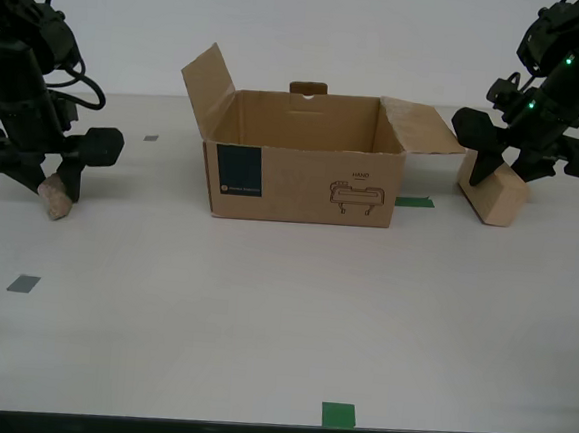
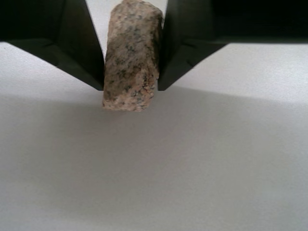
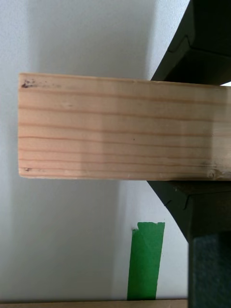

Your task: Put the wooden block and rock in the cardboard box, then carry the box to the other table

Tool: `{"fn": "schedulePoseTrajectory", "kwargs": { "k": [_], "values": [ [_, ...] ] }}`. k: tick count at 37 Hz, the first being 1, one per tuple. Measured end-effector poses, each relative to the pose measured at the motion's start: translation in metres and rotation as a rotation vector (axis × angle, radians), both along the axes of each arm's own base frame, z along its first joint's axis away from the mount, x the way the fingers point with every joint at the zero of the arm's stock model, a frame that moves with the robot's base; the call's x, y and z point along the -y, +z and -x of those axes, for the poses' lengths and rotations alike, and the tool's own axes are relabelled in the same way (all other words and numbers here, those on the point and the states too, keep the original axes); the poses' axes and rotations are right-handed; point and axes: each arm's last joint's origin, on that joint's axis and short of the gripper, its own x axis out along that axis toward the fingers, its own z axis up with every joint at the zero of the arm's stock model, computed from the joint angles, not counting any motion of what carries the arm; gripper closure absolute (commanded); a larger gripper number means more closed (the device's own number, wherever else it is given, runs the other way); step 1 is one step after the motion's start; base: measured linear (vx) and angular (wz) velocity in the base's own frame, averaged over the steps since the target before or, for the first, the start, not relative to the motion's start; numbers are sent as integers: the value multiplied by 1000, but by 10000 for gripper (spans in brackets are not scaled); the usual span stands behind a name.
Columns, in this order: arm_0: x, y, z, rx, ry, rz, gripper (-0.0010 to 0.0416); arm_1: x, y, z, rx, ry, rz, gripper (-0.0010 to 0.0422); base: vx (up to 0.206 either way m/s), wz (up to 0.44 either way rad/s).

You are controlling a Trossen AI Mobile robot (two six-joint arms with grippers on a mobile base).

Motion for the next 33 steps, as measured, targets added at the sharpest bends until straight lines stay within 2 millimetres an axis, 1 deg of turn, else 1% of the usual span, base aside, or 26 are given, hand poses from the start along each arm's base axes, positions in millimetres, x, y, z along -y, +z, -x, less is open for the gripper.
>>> {"fn": "schedulePoseTrajectory", "kwargs": {
  "k": [7,10,14,16,33],
  "values": [
    [0,0,0,0,0,0,406,0,0,0,2,1,1,419,0,0],
    [0,0,0,-1,0,0,406,0,1,0,3,3,1,405,0,0],
    [0,0,0,-1,0,0,406,0,1,0,3,14,3,416,0,0],
    [0,0,0,-1,0,0,406,0,1,0,3,19,4,410,0,0],
    [0,1,1,-12,-1,0,406,1,5,-2,3,6,31,413,0,0]
  ]
}}
